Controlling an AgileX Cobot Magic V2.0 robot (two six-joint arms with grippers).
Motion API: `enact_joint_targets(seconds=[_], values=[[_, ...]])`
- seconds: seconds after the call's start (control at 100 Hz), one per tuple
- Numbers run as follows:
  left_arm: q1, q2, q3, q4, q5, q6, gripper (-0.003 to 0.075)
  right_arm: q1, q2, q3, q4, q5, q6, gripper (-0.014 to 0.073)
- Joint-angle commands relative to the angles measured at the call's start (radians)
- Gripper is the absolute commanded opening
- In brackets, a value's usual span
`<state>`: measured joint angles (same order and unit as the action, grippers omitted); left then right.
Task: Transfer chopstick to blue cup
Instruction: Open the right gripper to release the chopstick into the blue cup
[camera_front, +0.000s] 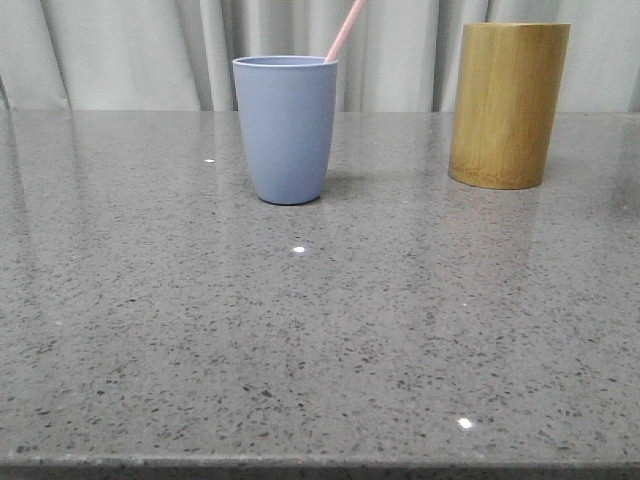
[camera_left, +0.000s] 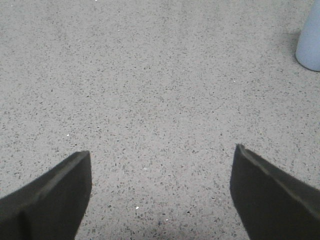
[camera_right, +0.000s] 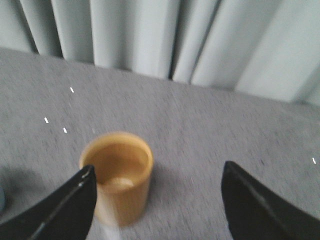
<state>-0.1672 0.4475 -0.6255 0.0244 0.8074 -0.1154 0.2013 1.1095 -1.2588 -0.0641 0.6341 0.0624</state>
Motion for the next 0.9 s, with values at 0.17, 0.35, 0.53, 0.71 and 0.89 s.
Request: enact_joint_targets(seconds=[0.17,0.35,0.53,0.71,0.89], values=[[0.003,0.006,-0.027,-0.004,-0.079,-0.012,0.0557,-0.015,-0.285,0.313,-0.028,-0.133,0.004,0.053],[0.003,0.006,-0.027,-0.004,-0.079,-0.012,0.0557,-0.015,-0.481,0.497,-0.028,-0.124,0.027,0.053],[0.003,0.006,-0.027,-0.004,-0.079,-0.012,0.0557,-0.015,-0.637,0.611,-0.028,-0.073,0.032,0.053],[0.003,0.006,-0.027,-0.004,-0.079,-0.012,0.0557,-0.015,-0.723,0.647,-0.028,-0.026,0.043,0.053],[0.003,0.006,-0.027,-0.004,-0.079,-0.012,0.0557,-0.015,-0.735,0.648,-0.028,0.002,0.043,0.0528]])
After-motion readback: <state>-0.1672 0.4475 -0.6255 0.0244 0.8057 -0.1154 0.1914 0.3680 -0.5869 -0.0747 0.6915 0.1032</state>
